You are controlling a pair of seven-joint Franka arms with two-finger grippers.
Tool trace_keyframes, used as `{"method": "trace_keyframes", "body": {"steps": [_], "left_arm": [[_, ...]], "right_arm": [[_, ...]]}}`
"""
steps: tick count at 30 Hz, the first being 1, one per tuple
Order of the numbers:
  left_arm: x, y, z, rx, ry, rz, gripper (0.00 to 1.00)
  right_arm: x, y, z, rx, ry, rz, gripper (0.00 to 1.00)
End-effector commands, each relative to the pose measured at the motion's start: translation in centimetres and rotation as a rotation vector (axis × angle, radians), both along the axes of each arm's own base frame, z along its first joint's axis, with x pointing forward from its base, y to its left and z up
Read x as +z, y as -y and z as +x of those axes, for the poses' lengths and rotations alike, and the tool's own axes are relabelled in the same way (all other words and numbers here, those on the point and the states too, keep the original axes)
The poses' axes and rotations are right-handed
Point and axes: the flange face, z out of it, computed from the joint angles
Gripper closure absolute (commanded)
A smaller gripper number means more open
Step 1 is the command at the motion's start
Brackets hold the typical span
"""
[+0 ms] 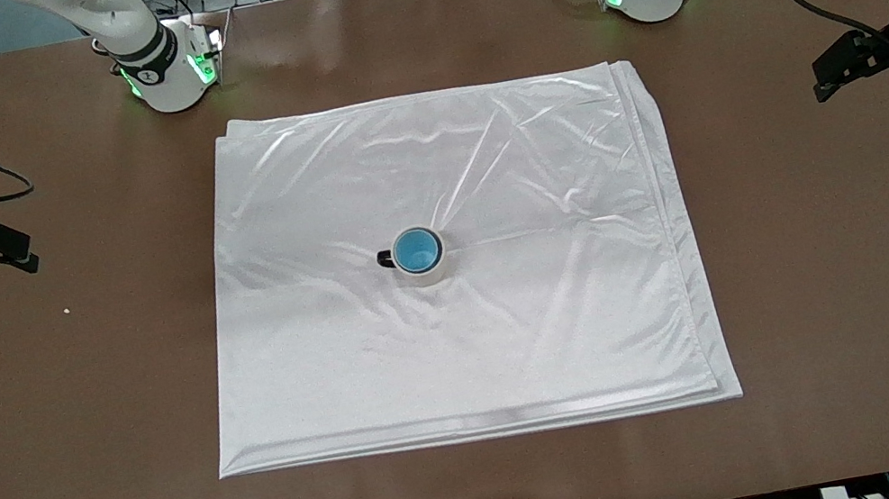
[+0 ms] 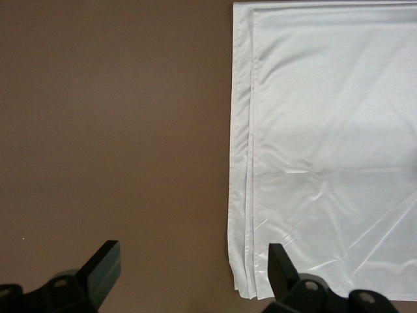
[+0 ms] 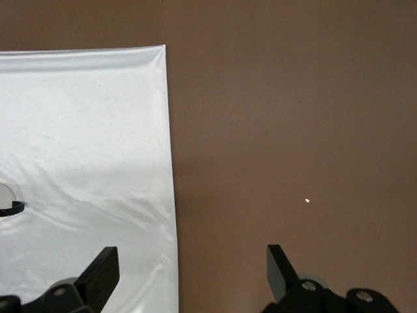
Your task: Place blue cup into white mug on cloth
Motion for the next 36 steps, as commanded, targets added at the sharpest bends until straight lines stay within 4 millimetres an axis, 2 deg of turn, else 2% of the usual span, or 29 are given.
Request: {"method": "trace_keyframes", "body": {"steps": [1,19,36], "left_arm": [[0.3,0.1,0.0,-0.021,0.012,0.004,0.0],[0.0,1.6,0.1,-0.03,0.007,-0.003,0.0],[-0.1,1.1,0.2,-0.033,0.004,-0.003,0.0]], "right_arm": [[0.3,0.2,0.3,-0.006,-0.005,0.006,0.0],[0.4,0.2,0.3,-0.006,0.001,0.006,0.0],[0.4,0.3,0.3,-0.009,0.003,0.006,0.0]]}}
